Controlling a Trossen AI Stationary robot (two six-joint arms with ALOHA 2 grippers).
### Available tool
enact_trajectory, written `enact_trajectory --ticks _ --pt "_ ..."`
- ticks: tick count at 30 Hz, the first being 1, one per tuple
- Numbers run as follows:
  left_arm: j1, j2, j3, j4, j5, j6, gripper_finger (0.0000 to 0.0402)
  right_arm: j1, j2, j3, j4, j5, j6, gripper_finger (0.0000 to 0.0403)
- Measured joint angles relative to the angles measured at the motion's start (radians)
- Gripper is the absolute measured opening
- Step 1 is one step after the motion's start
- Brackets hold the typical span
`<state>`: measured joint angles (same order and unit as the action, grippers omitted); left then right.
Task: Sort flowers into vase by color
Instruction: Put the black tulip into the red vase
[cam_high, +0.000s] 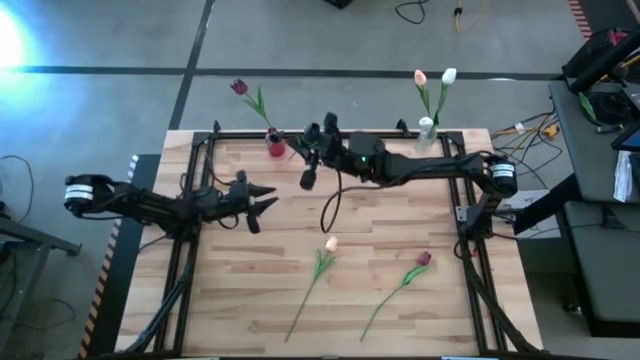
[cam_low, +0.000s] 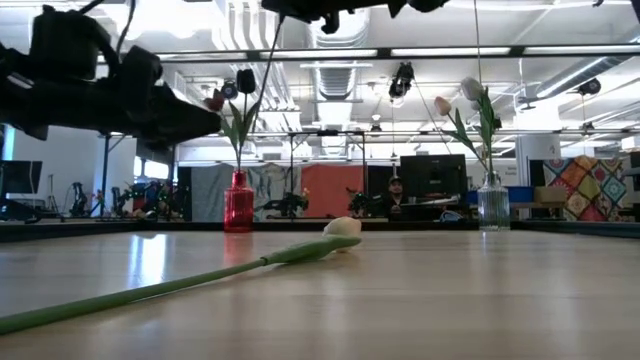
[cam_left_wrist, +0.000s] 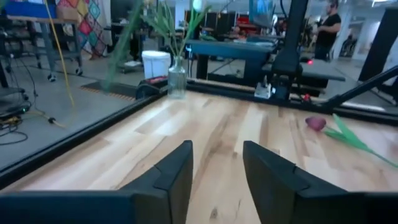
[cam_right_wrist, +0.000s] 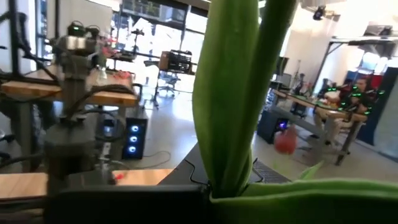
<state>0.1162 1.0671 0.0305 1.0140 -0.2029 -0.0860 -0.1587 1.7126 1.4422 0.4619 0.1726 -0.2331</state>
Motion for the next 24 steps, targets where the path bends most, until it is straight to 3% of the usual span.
enact_trajectory --ticks 4,14,18,24 --pt "0.0 -0.056 -0.02 -0.019 -0.001 0.001 0.0133 -0.057 -0.001 0.026 -0.036 -0.007 -0.013 0.0008" --pt "0.0 -0.083 -0.019 -0.048 -0.001 0.033 0.0106 -0.324 0.037 0.084 -0.01 -0.291 0.232 0.0008" --pt "0.0 -0.078 -0.017 -0.048 0.0 0.033 0.0093 -0.382 0.112 0.17 -0.009 -0.388 0.322 0.0008" --pt "0.0 -0.074 -0.015 -0.052 0.0 0.032 0.008 -0.394 0.269 0.339 -0.066 -0.446 0.372 0.0008"
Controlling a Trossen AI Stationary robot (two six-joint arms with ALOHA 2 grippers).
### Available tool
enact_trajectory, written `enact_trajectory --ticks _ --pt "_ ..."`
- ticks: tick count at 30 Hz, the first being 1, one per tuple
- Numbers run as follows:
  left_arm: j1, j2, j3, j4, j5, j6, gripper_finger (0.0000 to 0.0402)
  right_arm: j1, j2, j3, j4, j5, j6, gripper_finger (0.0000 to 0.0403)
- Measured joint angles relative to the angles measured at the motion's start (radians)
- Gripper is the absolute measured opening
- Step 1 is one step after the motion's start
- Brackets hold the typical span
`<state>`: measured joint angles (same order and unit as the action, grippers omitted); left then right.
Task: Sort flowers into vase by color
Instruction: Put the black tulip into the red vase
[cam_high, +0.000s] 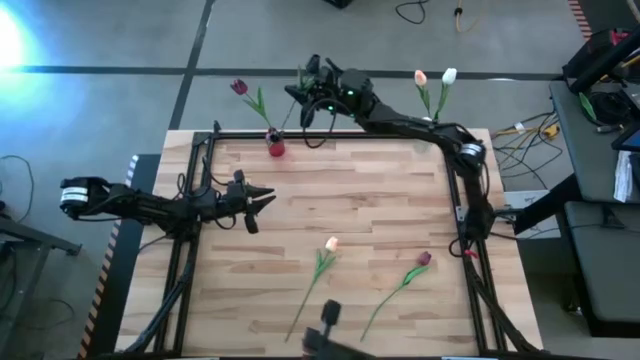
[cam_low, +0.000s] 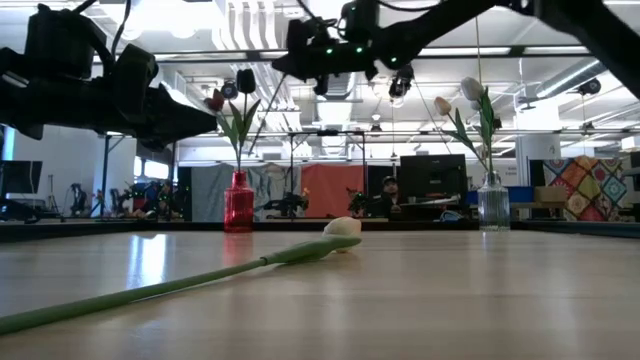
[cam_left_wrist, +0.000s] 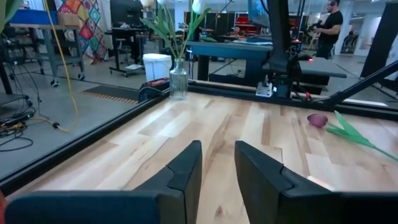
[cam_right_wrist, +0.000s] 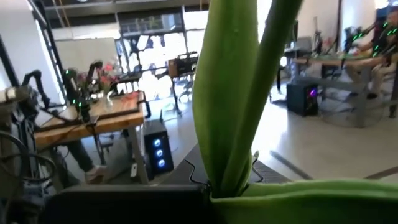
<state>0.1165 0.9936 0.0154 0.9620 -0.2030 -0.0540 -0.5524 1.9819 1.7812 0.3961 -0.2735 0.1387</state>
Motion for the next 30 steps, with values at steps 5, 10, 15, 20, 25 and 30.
enact_trajectory --ticks 5,10,15,20,25,30 --pt "0.0 0.003 -0.001 -0.004 0.001 -0.006 0.0078 0.0 0.094 0.145 -0.042 0.001 -0.006 0.0008" --pt "0.0 0.004 -0.001 -0.02 0.002 -0.007 0.0078 0.006 0.178 0.28 -0.134 0.004 -0.033 0.0008" --pt "0.0 0.004 -0.001 -0.021 0.003 -0.011 0.0078 0.016 0.228 0.365 -0.207 0.007 -0.068 0.0008" --pt "0.0 0.004 -0.001 -0.021 0.003 -0.011 0.0078 0.018 0.26 0.405 -0.23 0.014 -0.1 0.0008" --pt "0.0 0.004 -0.001 -0.023 0.003 -0.011 0.0078 0.018 0.259 0.406 -0.234 0.026 -0.132 0.0008" --pt "0.0 0.004 -0.001 -0.023 0.003 -0.011 0.0078 0.018 0.259 0.404 -0.243 0.031 -0.14 0.0009"
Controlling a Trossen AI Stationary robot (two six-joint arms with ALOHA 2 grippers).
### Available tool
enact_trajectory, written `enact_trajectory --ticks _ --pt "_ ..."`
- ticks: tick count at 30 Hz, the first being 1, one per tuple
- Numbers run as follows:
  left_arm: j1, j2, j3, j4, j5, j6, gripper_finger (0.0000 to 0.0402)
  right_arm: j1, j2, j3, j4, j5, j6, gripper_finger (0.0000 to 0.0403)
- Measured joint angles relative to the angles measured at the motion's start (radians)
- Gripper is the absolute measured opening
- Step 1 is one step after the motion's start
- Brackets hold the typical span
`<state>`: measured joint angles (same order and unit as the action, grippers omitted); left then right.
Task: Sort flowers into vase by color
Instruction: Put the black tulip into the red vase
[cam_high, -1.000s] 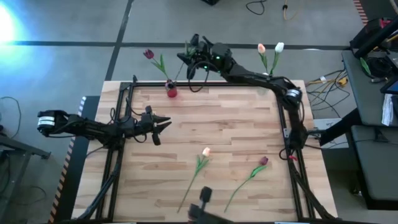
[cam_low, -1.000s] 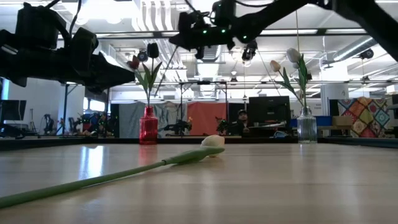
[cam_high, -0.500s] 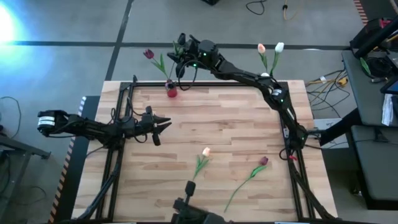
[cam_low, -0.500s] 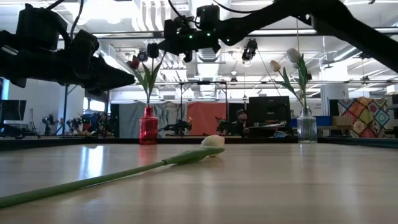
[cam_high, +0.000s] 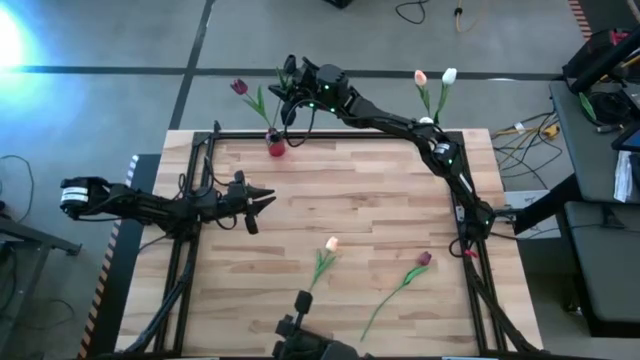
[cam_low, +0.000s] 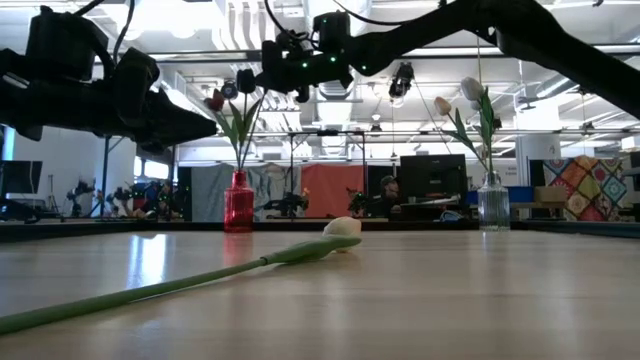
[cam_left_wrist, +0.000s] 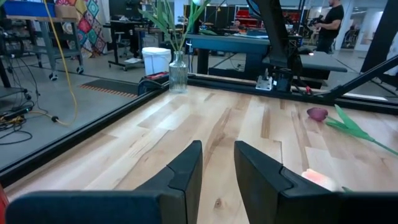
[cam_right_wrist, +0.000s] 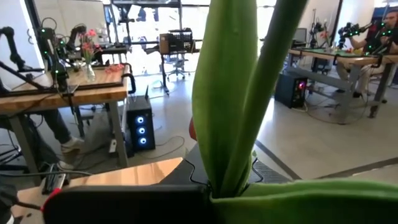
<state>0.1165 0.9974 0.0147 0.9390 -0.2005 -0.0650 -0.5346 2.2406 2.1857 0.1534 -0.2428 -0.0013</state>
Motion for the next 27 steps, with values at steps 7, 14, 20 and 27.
enact_trajectory --ticks 7,14,20,27 --pt "0.0 0.0 0.0 0.0 0.0 0.0 0.0078 0.003 -0.001 -0.006 -0.024 0.0 -0.013 0.0009" --pt "0.0 0.0 0.0 0.0 0.0 0.0 0.0078 0.015 -0.002 -0.006 -0.022 0.0 -0.037 0.0009" --pt "0.0 0.0 0.0 0.001 0.0 0.0 0.0078 0.023 -0.002 -0.006 -0.026 0.0 -0.049 0.0009" --pt "0.0 0.0 0.0 0.002 0.0 0.0 0.0078 0.026 0.001 -0.008 -0.075 0.0 -0.054 0.0009"
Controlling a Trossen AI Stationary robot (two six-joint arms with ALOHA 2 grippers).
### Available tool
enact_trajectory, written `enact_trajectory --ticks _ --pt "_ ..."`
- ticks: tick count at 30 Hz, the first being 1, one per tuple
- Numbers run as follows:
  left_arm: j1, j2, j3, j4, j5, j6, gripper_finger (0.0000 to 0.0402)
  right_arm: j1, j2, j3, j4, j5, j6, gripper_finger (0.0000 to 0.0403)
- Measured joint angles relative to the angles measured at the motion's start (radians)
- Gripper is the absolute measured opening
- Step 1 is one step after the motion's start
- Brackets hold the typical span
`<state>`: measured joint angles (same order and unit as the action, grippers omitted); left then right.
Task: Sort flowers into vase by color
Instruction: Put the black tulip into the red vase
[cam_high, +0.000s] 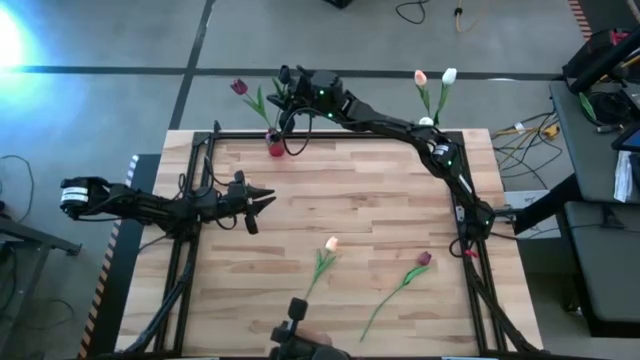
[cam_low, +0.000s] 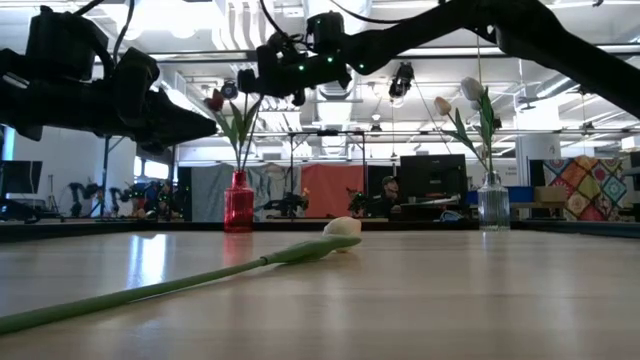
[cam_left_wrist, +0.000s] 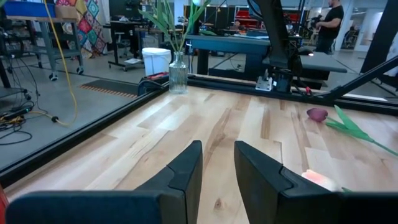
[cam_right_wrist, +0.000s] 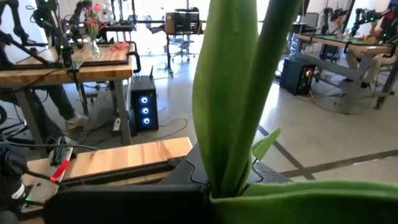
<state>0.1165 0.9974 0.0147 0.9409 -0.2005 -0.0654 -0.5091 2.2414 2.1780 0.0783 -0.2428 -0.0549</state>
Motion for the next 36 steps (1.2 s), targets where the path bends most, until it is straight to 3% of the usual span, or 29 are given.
enact_trajectory --ticks 9,22,36 --pt "0.0 0.0 0.0 0.0 0.0 -0.014 0.0078 0.007 0.066 0.006 0.006 0.009 -0.022 0.0018" --pt "-0.001 0.0 0.0 0.0 0.0 -0.018 0.0078 0.014 0.068 0.009 -0.033 0.008 -0.013 0.0138" --pt "-0.001 0.0 0.0 -0.001 0.001 -0.023 0.0078 0.014 -0.018 0.011 -0.253 0.034 -0.047 0.0191"
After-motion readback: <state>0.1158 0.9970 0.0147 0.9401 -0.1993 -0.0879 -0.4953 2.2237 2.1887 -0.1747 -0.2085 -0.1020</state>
